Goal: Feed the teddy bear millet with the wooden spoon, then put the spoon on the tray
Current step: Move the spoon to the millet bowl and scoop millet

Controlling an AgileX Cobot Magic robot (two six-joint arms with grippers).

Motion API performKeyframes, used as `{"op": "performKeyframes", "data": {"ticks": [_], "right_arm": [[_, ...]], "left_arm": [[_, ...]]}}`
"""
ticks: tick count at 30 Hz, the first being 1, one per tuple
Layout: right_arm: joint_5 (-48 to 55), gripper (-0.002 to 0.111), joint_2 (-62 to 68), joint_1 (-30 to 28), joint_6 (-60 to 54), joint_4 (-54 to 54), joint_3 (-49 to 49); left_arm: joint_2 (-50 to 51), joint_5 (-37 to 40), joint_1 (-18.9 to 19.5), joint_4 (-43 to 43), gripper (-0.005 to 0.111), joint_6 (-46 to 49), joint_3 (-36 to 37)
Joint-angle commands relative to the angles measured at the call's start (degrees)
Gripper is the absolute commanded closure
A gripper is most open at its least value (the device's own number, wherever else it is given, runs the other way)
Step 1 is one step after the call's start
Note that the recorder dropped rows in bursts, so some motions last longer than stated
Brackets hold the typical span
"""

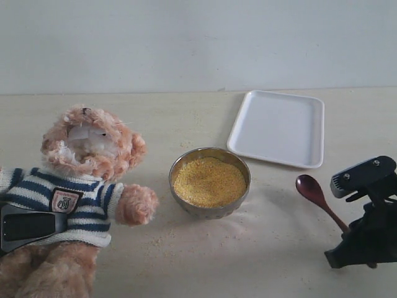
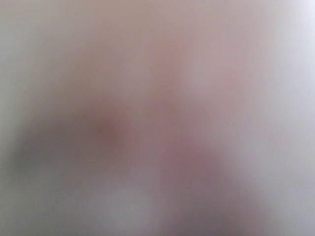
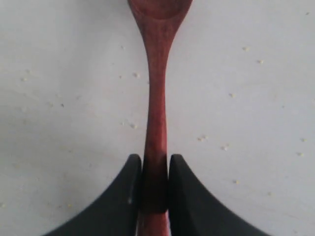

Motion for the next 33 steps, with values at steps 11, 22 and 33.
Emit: {"op": "performKeyframes", "data": {"ticks": [11,22,33], "right_arm": [[40.8,0.104,-19.3,12.9,-6.4,-9.4,-17.8],[63.4,0.104,-9.1,34.7,7.9,-42.2,-35.1],[65.4,0.104,3.8,41.1,11.0,-54.5,-38.0]], "left_arm": [[-0.4,1.2,0.2,-0.9,0.102,0.4,0.2],[-0.4,1.2,0.2,-0.9,0.102,0.4,0.2],[-0.4,1.2,0.2,-0.9,0.102,0.4,0.2]]}}
